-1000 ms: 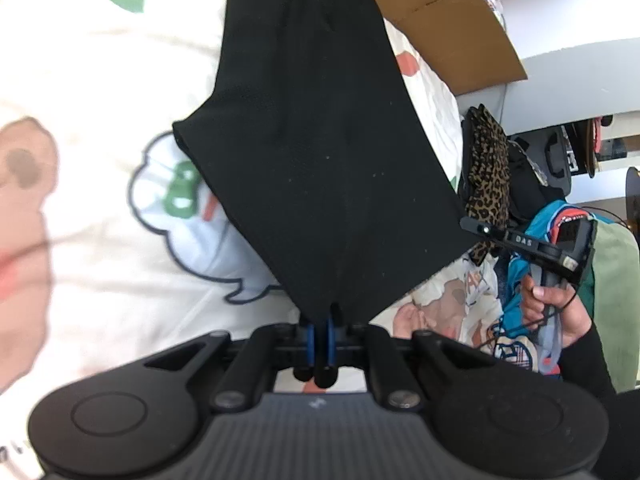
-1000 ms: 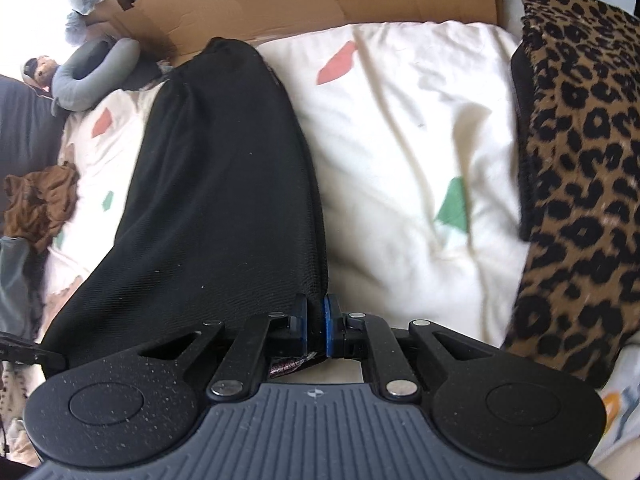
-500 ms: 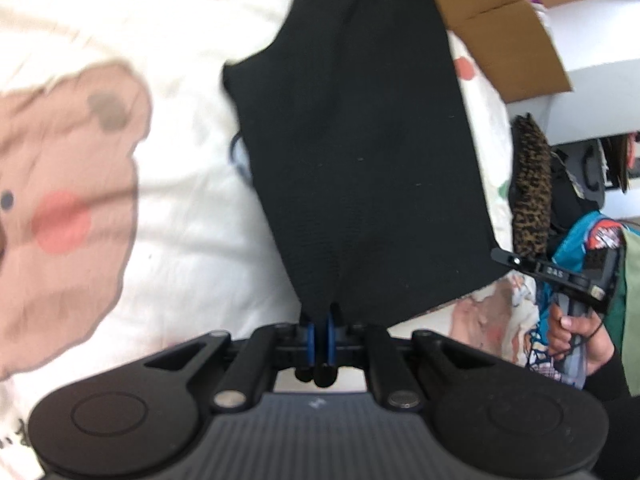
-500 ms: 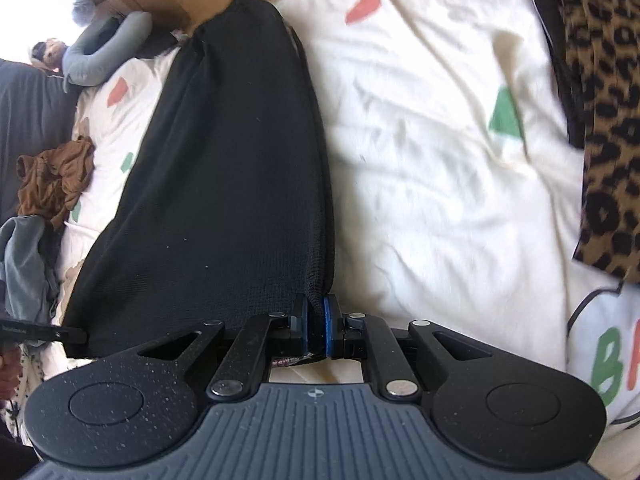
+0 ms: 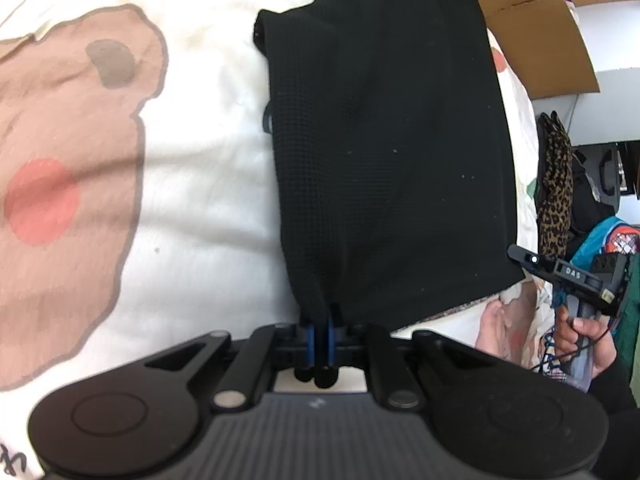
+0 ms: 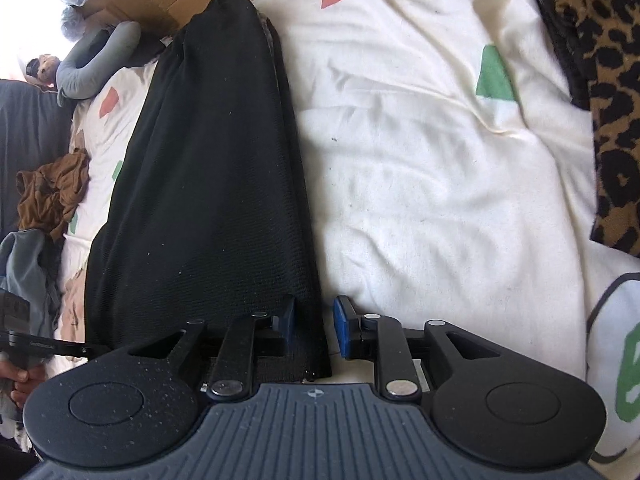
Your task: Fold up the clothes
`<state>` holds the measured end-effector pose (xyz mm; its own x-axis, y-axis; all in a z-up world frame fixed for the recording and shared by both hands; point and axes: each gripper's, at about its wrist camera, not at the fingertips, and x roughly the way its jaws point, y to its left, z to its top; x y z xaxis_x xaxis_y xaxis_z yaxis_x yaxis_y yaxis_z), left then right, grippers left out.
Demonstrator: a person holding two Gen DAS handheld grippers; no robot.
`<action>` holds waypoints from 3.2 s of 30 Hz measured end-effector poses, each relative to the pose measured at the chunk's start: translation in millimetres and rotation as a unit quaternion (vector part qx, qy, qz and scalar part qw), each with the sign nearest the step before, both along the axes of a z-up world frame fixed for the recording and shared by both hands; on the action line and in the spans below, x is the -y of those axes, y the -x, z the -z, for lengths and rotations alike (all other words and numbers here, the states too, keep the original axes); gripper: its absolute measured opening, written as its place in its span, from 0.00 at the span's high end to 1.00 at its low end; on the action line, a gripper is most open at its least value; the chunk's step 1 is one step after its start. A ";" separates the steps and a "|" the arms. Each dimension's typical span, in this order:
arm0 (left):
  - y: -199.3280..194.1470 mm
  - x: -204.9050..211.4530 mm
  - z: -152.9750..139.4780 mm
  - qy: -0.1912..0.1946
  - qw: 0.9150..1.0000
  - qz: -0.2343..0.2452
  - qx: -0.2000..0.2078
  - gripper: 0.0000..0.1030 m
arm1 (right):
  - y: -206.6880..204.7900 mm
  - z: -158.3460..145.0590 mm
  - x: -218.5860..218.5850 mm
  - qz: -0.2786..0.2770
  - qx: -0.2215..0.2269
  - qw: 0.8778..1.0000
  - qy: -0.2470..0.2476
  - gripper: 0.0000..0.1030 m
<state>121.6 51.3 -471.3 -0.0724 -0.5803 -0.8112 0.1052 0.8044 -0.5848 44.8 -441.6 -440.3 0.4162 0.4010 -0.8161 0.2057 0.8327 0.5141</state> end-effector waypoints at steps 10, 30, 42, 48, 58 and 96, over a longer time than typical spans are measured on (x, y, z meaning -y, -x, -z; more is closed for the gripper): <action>-0.4 -3.3 1.5 0.008 1.000 -0.006 -0.005 0.94 | -14.7 30.4 21.0 -0.009 -0.005 0.991 -0.131 0.69; -14.8 -24.9 -10.0 -0.006 1.000 0.016 0.001 0.94 | -9.4 27.5 45.6 0.010 0.013 0.984 -0.177 0.69; -17.6 -22.4 -9.0 -0.010 1.000 0.015 0.000 0.94 | -16.9 49.3 31.0 0.001 0.003 0.976 -0.217 0.58; -17.1 -27.7 -11.7 -0.007 1.000 0.009 -0.002 0.94 | -16.4 49.3 27.8 -0.013 0.002 0.978 -0.206 0.94; -15.3 -8.5 -37.9 0.001 1.000 0.014 0.009 0.94 | -9.0 16.8 26.5 -0.030 0.019 0.983 -0.180 0.97; 49.0 -17.0 -93.9 0.069 0.997 -0.027 0.005 0.94 | 69.9 -57.0 21.3 -0.041 0.004 0.985 -0.168 0.97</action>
<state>72.6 68.2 -377.4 -0.0303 -0.6889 -0.7242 0.0696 0.7214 -0.6891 -25.1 -462.9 -383.3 0.3776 0.6806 -0.6278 0.1393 0.6285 0.7652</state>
